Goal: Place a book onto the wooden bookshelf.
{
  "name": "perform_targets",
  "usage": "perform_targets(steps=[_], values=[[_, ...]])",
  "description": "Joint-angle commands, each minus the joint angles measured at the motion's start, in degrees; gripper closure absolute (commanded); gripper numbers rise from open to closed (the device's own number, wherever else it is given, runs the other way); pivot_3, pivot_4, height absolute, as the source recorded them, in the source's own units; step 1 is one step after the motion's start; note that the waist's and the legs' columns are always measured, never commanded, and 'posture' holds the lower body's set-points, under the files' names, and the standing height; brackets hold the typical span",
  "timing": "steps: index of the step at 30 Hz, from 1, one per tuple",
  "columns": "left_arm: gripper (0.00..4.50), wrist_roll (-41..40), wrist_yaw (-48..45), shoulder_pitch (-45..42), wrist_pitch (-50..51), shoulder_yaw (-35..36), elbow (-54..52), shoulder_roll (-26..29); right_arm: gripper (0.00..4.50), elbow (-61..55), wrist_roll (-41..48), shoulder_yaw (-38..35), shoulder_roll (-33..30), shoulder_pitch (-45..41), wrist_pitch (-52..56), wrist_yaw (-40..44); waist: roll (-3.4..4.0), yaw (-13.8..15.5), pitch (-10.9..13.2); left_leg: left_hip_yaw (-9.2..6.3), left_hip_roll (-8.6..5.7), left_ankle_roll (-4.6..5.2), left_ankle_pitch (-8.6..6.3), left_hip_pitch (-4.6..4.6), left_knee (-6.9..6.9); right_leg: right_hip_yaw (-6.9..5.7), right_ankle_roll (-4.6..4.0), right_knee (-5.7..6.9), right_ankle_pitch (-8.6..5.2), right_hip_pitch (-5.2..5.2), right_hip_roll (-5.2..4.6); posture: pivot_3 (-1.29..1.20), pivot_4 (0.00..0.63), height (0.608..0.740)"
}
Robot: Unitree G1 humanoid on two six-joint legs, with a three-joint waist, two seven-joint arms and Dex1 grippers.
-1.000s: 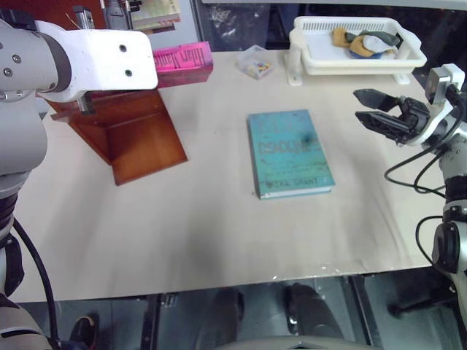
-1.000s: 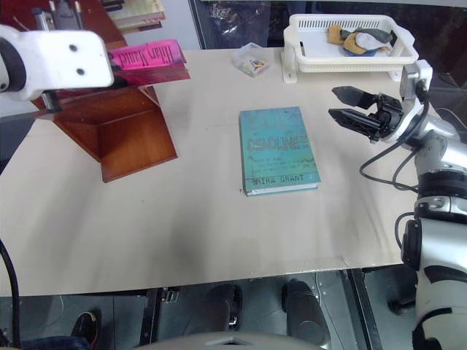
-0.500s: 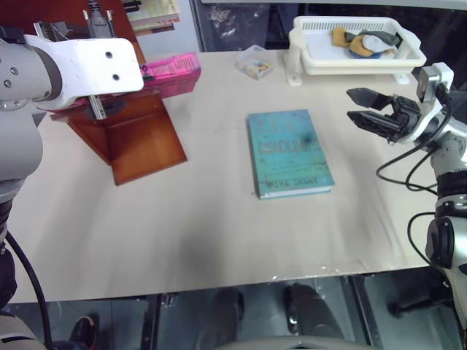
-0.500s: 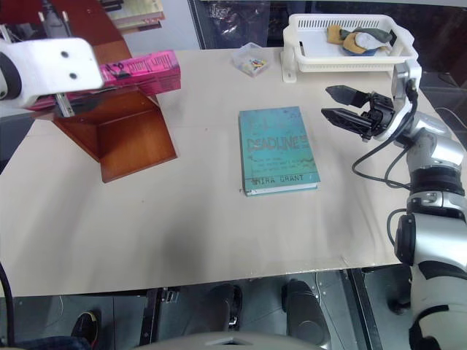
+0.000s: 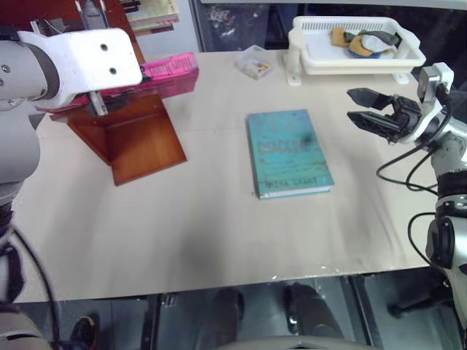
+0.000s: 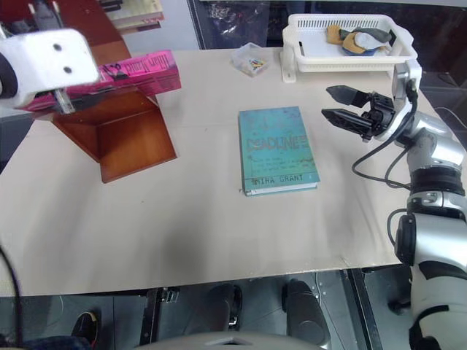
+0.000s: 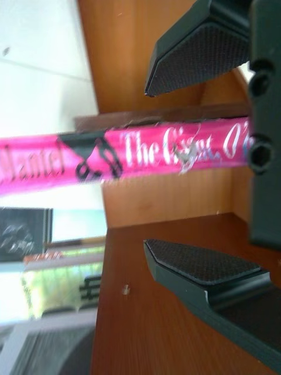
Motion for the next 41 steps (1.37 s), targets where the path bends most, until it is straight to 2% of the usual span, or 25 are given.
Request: perform_targets(steps=[1, 6, 10, 12, 21, 23, 27, 34, 38, 41], values=[[0.10, -7.34, 3.27, -1.55, 10.22, 5.52, -9.11, -9.91, 0.00, -3.52, 1.67, -2.40, -1.33, 0.96, 0.01, 3.07, 0.00, 0.20, 0.00, -0.03, 0.01, 0.00, 0.00, -0.01, 0.04, -0.02, 0.00, -0.01, 0.00, 0.01, 0.00, 0.00, 0.150, 0.740], [0.10, -17.30, 7.88, 0.68, 20.79, 13.03, -18.49, -23.42, 0.00, -8.58, 3.34, -4.54, -2.97, 6.11, 2.10, 2.07, 0.02, 0.06, -0.02, -0.08, 0.05, -0.01, 0.00, -0.08, 0.12, -0.03, 0.00, 0.04, 0.00, 0.00, -0.08, 0.00, 0.150, 0.740], [0.10, -22.89, 11.38, 4.30, 23.28, 17.94, -22.87, -28.81, 0.00, -13.01, 4.35, -5.22, -3.99, 9.70, 4.03, 0.92, 0.04, -0.28, -0.03, -0.07, 0.04, -0.01, 0.01, 0.02, 0.09, 0.10, 0.01, 0.05, 0.02, 0.00, -0.05, 0.00, 0.150, 0.740], [0.10, -25.43, 13.37, 8.35, 21.83, 20.00, -25.30, -31.74, 0.00, -14.61, 4.45, -5.56, -4.58, 11.50, 4.73, 0.46, 0.04, -0.26, -0.03, -0.15, 0.11, -0.01, 0.00, 0.10, 0.10, 0.15, 0.01, 0.12, 0.02, 0.01, -0.03, 0.00, 0.150, 0.740], [0.10, -37.76, 22.35, 24.90, 30.49, 28.99, -35.62, -47.52, 0.00, -19.01, 2.79, -4.74, -6.88, 18.47, 3.88, 0.00, 0.04, 0.07, -0.07, -0.26, 0.14, -0.02, 0.00, 0.12, 0.18, 0.13, 0.04, 0.06, 0.05, 0.14, -0.10, 0.00, 0.150, 0.740], [0.10, -37.65, 23.79, 30.93, 29.20, 28.86, -35.83, -45.65, 0.00, -18.85, 2.48, -4.83, -7.29, 19.48, 3.51, 0.03, 0.04, 0.07, -0.07, -0.24, 0.15, -0.02, 0.01, 0.17, 0.17, 0.15, 0.04, 0.10, 0.05, 0.14, -0.10, 0.00, 0.150, 0.740], [0.10, -41.22, 23.15, 41.72, 28.51, 35.73, -37.14, -45.45, 0.00, -18.18, 0.82, -4.87, -9.67, 22.27, 3.01, -0.27, 0.07, -0.02, -0.09, -0.16, 0.15, -0.01, 0.00, 0.47, 0.08, 0.21, 0.03, 0.07, 0.06, 0.38, -0.08, 0.00, 0.150, 0.740], [0.10, -48.04, 22.99, 61.88, 17.73, 39.57, -37.86, -44.25, 0.00, -13.72, -5.04, -3.19, -16.21, 27.85, -2.93, 2.66, 0.06, 0.60, -0.09, -0.09, 0.14, 0.00, -0.01, 0.64, 0.06, 0.25, 0.03, -0.02, 0.05, 0.56, -0.15, 0.00, 0.150, 0.740], [0.10, -46.00, 23.97, 69.44, 12.61, 39.57, -36.53, -42.87, 0.00, -13.54, -5.56, -3.41, -18.30, 30.36, -3.51, 2.96, 0.06, 0.48, -0.08, -0.02, 0.16, 0.00, -0.02, 0.94, 0.00, 0.29, 0.01, -0.04, 0.04, 0.79, -0.12, 0.00, 0.150, 0.740], [0.10, -45.86, 25.76, 70.41, 9.11, 39.76, -34.51, -42.26, 0.00, -14.32, -4.98, -3.69, -18.80, 31.56, -3.09, 2.87, 0.08, 0.34, -0.10, 0.06, 0.17, 0.01, -0.02, 1.05, -0.01, 0.36, 0.01, -0.04, 0.03, 0.87, -0.06, 0.00, 0.150, 0.740]])
